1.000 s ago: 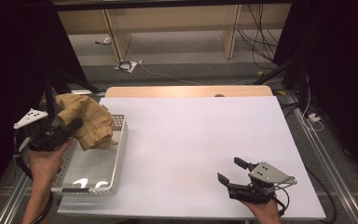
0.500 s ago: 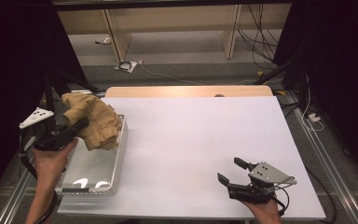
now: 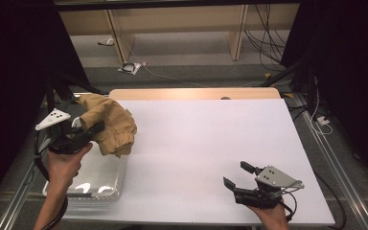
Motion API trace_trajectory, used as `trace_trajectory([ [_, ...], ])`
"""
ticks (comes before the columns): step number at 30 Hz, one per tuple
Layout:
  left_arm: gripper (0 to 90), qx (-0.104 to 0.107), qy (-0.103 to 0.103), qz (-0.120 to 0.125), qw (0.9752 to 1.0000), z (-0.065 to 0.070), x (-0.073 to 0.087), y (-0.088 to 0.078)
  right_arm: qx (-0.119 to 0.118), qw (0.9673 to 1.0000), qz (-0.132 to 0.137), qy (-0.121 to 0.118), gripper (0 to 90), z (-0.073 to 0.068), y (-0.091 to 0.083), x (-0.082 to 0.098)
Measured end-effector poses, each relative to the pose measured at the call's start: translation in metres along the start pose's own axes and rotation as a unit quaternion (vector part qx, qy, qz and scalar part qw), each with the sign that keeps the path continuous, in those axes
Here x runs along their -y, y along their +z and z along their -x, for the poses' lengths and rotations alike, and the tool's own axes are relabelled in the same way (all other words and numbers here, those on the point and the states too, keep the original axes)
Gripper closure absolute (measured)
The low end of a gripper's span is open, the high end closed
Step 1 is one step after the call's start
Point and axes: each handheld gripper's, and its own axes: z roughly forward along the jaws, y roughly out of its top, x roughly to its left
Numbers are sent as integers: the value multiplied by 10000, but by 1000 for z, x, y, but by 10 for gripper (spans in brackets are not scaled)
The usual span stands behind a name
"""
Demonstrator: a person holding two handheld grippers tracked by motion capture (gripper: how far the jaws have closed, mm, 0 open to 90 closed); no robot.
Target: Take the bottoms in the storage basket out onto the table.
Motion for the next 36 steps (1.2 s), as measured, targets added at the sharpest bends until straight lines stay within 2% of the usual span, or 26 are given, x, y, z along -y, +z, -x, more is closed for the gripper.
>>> trace_trajectory([
  [12, 808, 312, 170, -145, 9993, 24, -1, 18, 25, 10000, 22, 5, 221, 2, 0, 0],
  [18, 809, 466, 277, -107, 9985, 38, -5, 24, 26, 10000, 33, 0, 221, 2, 0, 0],
  [31, 809, 1025, 333, -87, 9941, 72, -10, 38, 18, 10000, 32, 10, 221, 3, 0, 0],
  [36, 809, 1159, 311, -165, 9926, 80, -8, 47, 37, 10000, 22, 11, 221, 4, -1, 0],
])
